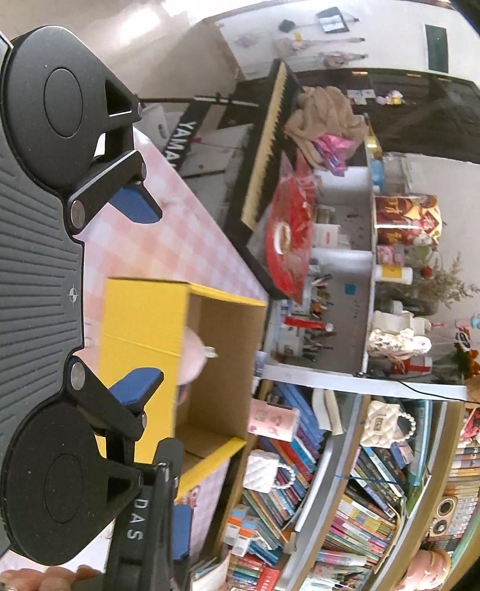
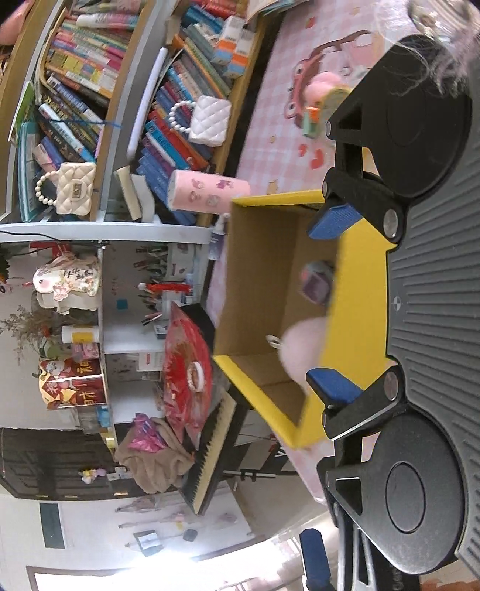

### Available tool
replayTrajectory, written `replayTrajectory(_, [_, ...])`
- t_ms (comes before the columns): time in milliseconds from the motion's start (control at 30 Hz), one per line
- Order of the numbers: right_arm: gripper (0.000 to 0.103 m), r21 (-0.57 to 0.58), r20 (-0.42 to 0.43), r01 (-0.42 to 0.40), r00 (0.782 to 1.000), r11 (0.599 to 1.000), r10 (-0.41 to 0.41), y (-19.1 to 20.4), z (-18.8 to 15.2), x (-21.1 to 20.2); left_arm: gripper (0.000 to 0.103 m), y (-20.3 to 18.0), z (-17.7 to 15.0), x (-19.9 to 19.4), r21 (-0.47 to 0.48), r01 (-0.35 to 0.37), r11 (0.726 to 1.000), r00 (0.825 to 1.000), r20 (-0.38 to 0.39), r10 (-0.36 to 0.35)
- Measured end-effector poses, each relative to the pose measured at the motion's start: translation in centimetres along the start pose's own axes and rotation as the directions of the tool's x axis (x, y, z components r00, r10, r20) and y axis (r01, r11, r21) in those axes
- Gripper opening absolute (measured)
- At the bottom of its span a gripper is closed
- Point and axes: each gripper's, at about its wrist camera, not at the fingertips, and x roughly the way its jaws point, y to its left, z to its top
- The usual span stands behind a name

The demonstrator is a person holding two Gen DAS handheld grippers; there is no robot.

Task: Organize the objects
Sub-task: 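Withdraw both tools from the box toward the gold tape roll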

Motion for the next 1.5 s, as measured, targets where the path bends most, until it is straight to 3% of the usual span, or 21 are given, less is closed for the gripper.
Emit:
replayTrajectory(200, [0.075,-0.017,-0.027,0.051,0.998,0.999,-0.052,1.3,-3.7,-2.8,0.087,0.2,-2.5,-1.9,0.01,-0.033,0.999,0.999,-0.039,0.033])
replayTrajectory(567, [0.076,0.034,-0.121,0.15,0.982,0.988,-0.145,0.8,-8.1,-5.9,0.087,-0.1,-5.7,-3.9,0.025,0.014,1.0,0.992,-0.125,-0.011])
replayTrajectory(933, [0.077,0.106,-0.169,0.257,0.957,0.961,-0.237,-1.1,-11.4,-9.3,0.087,-2.8,-7.4,-5.0,0.083,0.123,0.989,0.98,-0.166,-0.109])
replayTrajectory(1233, [0.079,0.172,-0.188,0.366,0.923,0.914,-0.335,-3.8,-12.9,-12.0,0.089,-6.3,-7.9,-5.1,0.139,0.232,0.963,0.961,-0.188,-0.205])
replayTrajectory(1500, [0.079,0.204,-0.201,0.416,0.904,0.886,-0.378,-6.0,-13.4,-12.9,0.09,-8.9,-8.1,-4.7,0.169,0.287,0.943,0.946,-0.206,-0.25])
